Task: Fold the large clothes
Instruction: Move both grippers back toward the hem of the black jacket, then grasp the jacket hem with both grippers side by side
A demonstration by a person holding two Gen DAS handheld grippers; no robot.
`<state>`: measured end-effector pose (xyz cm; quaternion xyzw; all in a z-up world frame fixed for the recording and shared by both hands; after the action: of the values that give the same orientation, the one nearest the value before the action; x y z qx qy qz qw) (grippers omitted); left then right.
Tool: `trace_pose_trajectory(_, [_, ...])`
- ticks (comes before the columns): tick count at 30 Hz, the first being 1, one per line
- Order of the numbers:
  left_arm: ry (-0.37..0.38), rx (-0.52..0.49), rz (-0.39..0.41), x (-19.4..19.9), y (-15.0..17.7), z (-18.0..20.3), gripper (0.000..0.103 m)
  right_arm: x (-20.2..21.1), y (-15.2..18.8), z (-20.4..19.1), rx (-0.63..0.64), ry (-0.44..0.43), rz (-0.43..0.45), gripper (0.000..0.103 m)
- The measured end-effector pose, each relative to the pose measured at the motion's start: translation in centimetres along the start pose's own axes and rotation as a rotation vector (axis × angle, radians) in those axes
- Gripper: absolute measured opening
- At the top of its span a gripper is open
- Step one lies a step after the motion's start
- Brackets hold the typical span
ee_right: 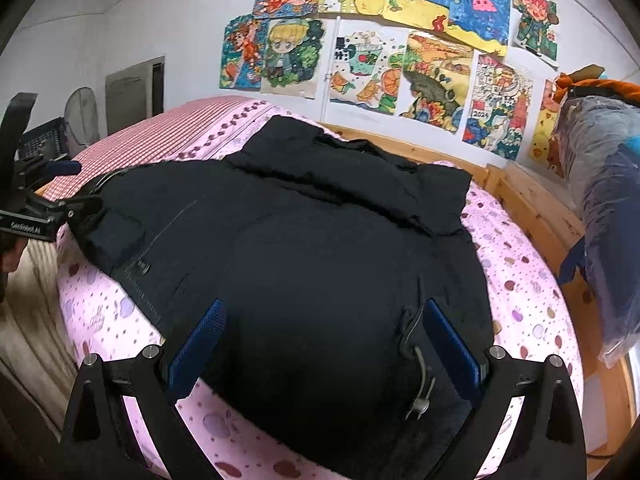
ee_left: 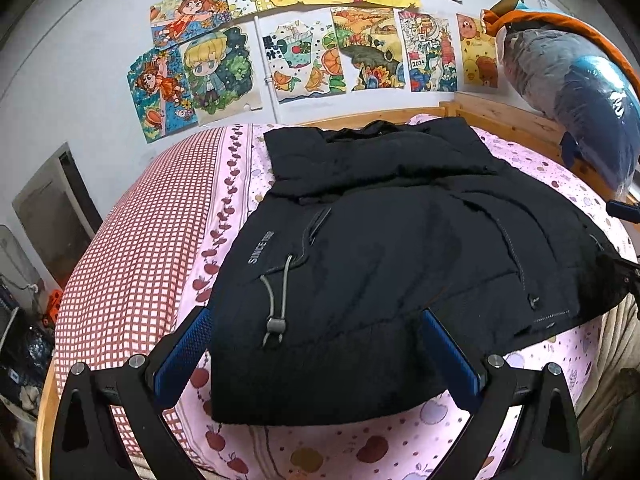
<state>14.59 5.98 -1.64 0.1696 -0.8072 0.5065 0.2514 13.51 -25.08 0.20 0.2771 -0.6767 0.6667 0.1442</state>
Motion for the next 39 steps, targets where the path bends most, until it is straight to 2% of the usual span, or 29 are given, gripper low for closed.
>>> trace_pose_trajectory(15, [0.001, 0.033, -0.026, 0.0, 2.0, -0.2, 0.103, -0.2, 2.5, -0.1, 0.013, 0.017, -0.085, 0.097])
trace_pose_trajectory(25, [0.005, 0.013, -0.036, 0.5, 3.3, 0.1, 0.103, -0.8, 3.9, -0.8, 0.034, 0.041, -0.135, 0.097])
trace_pose_trajectory(30, [-0.009, -0.043, -0.003, 1.3, 4.7, 0.7, 0.103, -0.8, 4.6, -1.1, 0.059, 0.076, -0.151, 0.097])
trace_pose_trajectory(35, [-0.008, -0.104, -0.008, 0.9, 5.8, 1.9, 0.103, -0.7, 5.5, -0.9, 0.012, 0.042, -0.172, 0.097])
trace_pose_trajectory(39, [-0.036, -0.17, 0.001, 0.3, 6.0, 3.0, 0.103, -0.7, 6.4, -0.5, 0.02, 0.069, -0.172, 0.097])
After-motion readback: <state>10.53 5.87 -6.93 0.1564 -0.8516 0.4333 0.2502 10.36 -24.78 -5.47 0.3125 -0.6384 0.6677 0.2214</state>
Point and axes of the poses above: each gripper's, at about its wrist camera, not at the fingertips, and x roughly against the way its jaws point, z to its right, y to its underside, the point moved 4 cm from there along -x, roughly the way its jaws point, and after that the axes turned 14 degrees about -x, right-handed, at the moved point
